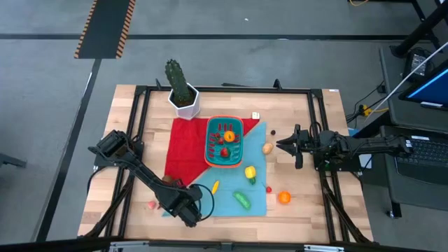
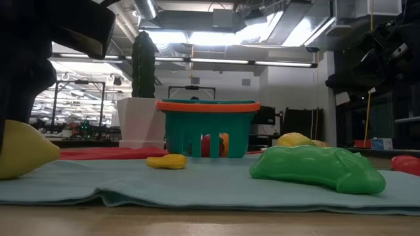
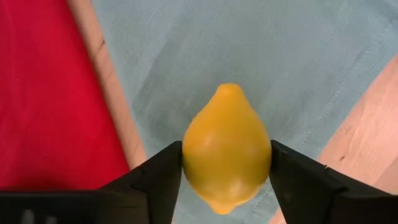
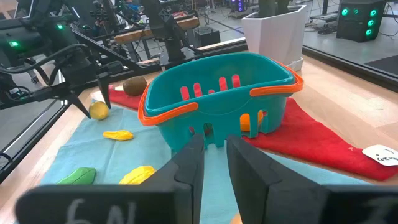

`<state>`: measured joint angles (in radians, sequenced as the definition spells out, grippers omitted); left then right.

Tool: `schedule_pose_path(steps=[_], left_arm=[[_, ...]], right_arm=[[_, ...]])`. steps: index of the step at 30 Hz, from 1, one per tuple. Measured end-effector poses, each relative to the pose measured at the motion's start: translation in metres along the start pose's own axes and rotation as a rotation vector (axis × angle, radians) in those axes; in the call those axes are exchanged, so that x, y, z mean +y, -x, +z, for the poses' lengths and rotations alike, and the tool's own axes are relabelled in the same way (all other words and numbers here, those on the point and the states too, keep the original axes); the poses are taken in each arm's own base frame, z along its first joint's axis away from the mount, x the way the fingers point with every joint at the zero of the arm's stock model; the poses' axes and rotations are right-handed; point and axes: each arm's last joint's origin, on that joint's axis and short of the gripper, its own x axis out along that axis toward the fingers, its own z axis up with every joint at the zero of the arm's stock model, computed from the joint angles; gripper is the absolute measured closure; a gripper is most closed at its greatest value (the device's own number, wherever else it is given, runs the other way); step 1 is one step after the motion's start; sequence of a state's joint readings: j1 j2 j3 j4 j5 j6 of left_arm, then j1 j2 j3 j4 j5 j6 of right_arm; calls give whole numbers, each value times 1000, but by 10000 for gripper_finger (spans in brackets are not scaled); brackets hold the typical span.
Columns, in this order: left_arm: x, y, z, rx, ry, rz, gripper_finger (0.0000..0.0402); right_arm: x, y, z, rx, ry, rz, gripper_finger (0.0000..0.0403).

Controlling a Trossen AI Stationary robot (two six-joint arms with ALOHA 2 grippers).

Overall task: Pick and placing Produce into tupperware
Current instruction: Put the lemon into the basket

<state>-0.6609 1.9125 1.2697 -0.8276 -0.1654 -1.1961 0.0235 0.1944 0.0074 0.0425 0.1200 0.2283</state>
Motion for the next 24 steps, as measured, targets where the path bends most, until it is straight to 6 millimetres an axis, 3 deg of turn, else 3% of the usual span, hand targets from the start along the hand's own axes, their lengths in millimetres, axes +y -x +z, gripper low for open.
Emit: schedule_pose_path(steps=[4,16,24], left_arm=[[0,0,0,2,1,0,209],[1,0,1,-32,-39,16,210],[6,12,4,-25,-71,1,210]], right_arm=[[0,0,0,0,0,0,330],[0,0,0,0,0,0,330],[0,0,0,0,1,0,330]])
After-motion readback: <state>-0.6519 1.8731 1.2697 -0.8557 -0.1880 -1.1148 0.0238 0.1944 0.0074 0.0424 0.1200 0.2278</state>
